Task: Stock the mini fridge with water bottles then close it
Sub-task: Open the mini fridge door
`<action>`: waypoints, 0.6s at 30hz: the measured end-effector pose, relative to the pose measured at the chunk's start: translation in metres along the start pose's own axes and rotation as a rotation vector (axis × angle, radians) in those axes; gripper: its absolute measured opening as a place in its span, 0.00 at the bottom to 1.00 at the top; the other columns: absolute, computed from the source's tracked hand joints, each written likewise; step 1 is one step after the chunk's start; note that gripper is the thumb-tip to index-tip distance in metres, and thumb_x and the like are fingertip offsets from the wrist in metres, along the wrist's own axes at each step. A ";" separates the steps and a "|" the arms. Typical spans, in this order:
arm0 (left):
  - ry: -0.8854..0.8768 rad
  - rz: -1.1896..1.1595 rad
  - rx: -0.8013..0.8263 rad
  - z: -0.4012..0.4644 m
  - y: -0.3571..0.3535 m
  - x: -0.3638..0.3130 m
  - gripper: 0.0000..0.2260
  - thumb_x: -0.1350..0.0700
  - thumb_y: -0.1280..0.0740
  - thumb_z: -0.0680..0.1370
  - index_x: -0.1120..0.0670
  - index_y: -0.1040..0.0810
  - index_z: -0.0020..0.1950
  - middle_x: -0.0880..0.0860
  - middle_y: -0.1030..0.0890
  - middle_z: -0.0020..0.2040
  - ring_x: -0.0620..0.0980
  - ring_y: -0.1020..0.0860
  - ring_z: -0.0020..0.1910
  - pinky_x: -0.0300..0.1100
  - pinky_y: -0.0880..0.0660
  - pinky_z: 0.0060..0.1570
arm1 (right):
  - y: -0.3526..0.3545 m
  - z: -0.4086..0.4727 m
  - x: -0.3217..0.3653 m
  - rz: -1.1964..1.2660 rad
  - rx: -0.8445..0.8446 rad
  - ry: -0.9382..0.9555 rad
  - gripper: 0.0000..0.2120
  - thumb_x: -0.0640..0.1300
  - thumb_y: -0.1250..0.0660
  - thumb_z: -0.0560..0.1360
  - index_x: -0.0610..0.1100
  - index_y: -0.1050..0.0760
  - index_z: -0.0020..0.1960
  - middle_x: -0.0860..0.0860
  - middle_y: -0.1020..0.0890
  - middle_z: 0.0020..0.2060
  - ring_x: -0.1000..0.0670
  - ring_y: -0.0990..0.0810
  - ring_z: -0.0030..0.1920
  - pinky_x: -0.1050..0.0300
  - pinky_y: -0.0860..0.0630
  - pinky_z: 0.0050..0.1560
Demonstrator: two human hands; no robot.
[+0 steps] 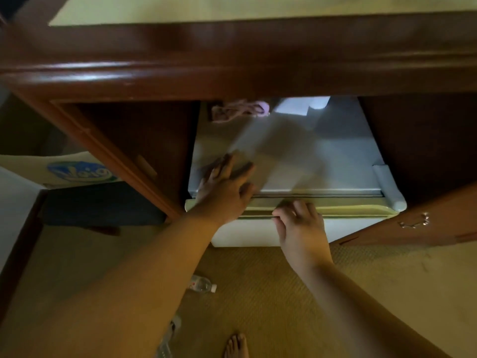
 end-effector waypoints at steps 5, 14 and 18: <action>-0.015 0.024 0.024 -0.001 0.009 -0.005 0.26 0.37 0.49 0.86 0.34 0.48 0.84 0.50 0.57 0.87 0.55 0.57 0.85 0.55 0.53 0.81 | 0.000 0.000 0.001 -0.002 0.009 0.000 0.04 0.44 0.28 0.77 0.45 0.19 0.50 0.47 0.24 0.47 0.43 0.26 0.48 0.50 0.31 0.45; -0.007 0.018 -0.061 -0.002 0.007 -0.010 0.25 0.41 0.42 0.85 0.38 0.38 0.83 0.57 0.48 0.86 0.57 0.49 0.85 0.48 0.54 0.81 | 0.031 -0.055 -0.013 0.145 0.106 0.153 0.05 0.44 0.27 0.77 0.47 0.18 0.52 0.51 0.24 0.49 0.48 0.24 0.50 0.50 0.25 0.50; 0.052 0.026 -0.049 0.001 -0.002 -0.011 0.25 0.41 0.44 0.85 0.37 0.40 0.83 0.55 0.49 0.86 0.57 0.50 0.85 0.53 0.49 0.82 | 0.052 -0.090 -0.028 0.234 0.146 0.198 0.06 0.42 0.26 0.76 0.45 0.16 0.53 0.51 0.23 0.49 0.50 0.22 0.50 0.51 0.21 0.48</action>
Point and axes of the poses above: each hand's wrist, its own z-axis towards the middle knuckle, its own y-axis out of the back of the hand, x = y × z, the point moved 3 cm from there along z, towards the middle knuckle
